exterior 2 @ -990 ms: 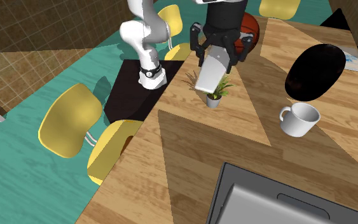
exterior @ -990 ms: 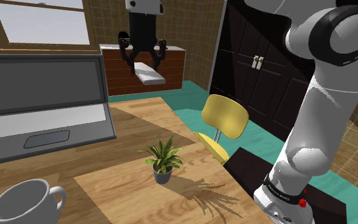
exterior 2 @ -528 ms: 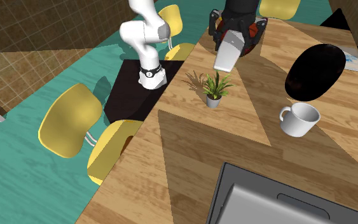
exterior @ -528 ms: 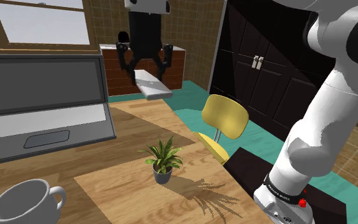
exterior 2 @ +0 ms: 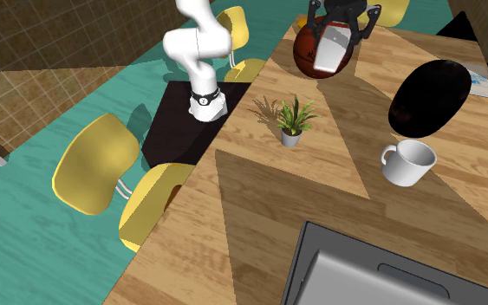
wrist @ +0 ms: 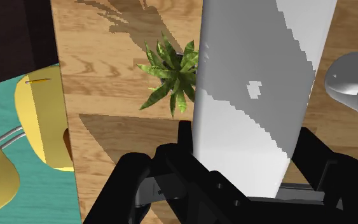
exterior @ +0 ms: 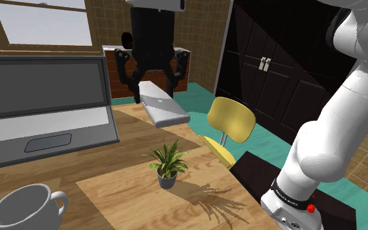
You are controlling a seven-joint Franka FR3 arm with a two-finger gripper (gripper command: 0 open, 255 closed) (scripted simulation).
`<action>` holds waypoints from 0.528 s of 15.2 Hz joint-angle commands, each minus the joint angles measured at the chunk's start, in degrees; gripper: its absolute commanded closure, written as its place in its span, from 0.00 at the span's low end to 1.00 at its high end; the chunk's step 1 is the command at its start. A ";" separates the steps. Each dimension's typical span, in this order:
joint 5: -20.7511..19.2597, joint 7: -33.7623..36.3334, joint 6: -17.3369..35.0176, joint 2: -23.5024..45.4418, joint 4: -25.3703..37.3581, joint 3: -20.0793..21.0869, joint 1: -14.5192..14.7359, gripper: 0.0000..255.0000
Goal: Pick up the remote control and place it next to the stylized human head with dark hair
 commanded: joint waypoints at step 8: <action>2.17 12.04 0.08 -1.87 -0.77 7.22 4.78 1.00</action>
